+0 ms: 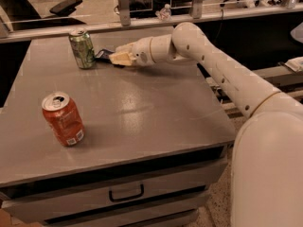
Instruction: Move rxbar blueberry near green can
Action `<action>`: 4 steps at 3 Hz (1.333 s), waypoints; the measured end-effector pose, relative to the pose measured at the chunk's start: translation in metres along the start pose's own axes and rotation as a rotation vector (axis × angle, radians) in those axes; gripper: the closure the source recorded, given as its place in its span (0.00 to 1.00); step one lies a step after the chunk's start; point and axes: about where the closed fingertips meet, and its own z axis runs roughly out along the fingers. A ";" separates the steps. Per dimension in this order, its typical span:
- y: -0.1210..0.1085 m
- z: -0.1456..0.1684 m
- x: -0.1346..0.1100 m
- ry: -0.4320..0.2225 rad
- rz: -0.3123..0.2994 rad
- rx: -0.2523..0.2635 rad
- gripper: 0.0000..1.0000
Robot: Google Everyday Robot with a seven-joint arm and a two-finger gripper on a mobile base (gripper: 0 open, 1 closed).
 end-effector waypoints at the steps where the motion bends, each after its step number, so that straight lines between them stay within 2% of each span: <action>1: 0.006 0.011 -0.003 0.011 -0.004 -0.044 0.62; 2: 0.009 0.014 -0.004 0.018 -0.004 -0.060 0.38; 3: 0.004 0.009 -0.005 0.021 -0.002 -0.035 0.07; 4: -0.026 -0.052 -0.007 0.036 0.010 0.165 0.00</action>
Offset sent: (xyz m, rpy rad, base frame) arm -0.0034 0.0125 0.0021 -0.0161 0.0228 0.0621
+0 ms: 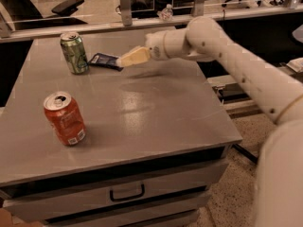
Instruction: Move rxbar blueberry near green can
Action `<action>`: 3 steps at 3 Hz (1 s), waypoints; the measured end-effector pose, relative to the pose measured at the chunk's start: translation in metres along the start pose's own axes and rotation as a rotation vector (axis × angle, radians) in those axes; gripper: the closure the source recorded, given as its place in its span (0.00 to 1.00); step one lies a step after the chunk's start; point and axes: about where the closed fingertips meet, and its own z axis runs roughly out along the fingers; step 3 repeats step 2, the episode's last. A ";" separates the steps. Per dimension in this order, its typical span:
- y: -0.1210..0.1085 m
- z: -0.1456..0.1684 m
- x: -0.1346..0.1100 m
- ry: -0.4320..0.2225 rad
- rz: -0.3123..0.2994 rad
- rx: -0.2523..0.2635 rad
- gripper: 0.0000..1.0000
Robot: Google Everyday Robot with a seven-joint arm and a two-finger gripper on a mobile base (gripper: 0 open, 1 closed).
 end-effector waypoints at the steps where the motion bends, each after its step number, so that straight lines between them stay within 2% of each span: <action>1: -0.034 -0.059 0.001 0.015 0.019 0.240 0.00; 3: -0.034 -0.053 0.000 0.006 0.016 0.231 0.00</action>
Offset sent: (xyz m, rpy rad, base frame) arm 0.0011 -0.0535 0.0136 -0.0405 -0.0345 -0.1768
